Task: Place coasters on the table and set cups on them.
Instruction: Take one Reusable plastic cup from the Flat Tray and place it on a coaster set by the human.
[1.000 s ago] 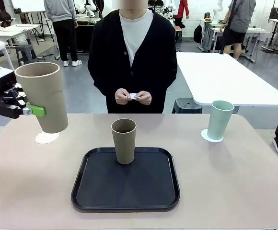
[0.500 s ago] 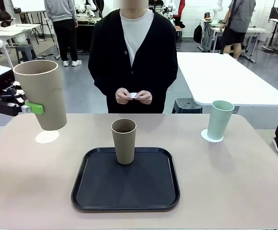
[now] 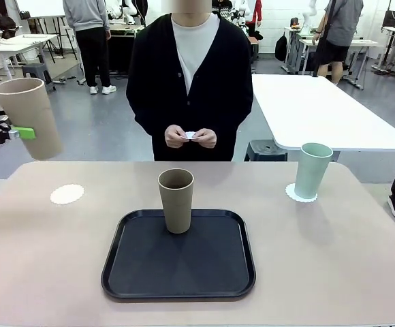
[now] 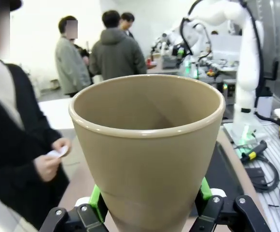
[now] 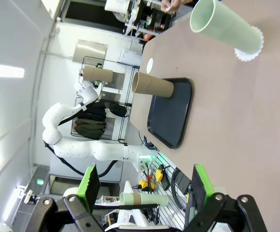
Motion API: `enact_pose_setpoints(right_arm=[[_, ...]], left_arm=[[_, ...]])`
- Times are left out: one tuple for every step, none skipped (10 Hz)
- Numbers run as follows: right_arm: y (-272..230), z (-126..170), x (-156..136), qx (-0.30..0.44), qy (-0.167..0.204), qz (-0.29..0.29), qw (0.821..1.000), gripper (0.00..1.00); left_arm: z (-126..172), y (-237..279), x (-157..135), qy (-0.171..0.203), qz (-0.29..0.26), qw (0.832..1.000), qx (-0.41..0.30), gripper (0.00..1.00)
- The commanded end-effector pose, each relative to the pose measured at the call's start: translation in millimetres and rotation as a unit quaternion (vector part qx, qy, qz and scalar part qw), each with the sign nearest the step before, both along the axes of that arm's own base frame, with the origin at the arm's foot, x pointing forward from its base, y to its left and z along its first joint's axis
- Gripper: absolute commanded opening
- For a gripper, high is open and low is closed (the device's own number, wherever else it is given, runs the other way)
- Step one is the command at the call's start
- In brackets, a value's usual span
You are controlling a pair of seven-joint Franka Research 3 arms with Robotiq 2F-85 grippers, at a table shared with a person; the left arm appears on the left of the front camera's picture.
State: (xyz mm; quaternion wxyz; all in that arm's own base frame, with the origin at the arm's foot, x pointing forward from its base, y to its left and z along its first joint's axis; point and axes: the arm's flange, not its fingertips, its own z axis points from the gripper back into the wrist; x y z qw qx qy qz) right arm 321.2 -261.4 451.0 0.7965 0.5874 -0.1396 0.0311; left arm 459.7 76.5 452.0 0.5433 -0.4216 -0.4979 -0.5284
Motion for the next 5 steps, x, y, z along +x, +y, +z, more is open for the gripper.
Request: enact_pose_setpoints(right_arm=[[0.7,2.9,2.8,0.003,0.004,-0.008,1.000,1.00],[0.7,2.9,2.8,0.003,0.004,-0.008,1.000,1.00],[0.7,2.9,2.8,0.003,0.004,-0.008,1.000,1.00],[0.7,2.9,2.8,0.003,0.004,-0.008,1.000,1.00],[0.7,2.9,2.8,0.003,0.004,-0.008,1.000,1.00]], left_arm=[[-0.3,20.0,12.5,-0.014,0.032,0.999,-0.010,0.85],[-8.6,28.5,19.4,-0.008,0.052,0.999,-0.010,0.85],[-16.9,36.3,25.6,-0.001,0.074,0.997,-0.017,0.85],[-23.7,43.2,31.2,0.007,0.089,0.996,-0.021,0.85],[-29.0,48.0,34.8,0.014,0.104,0.994,-0.029,0.85]])
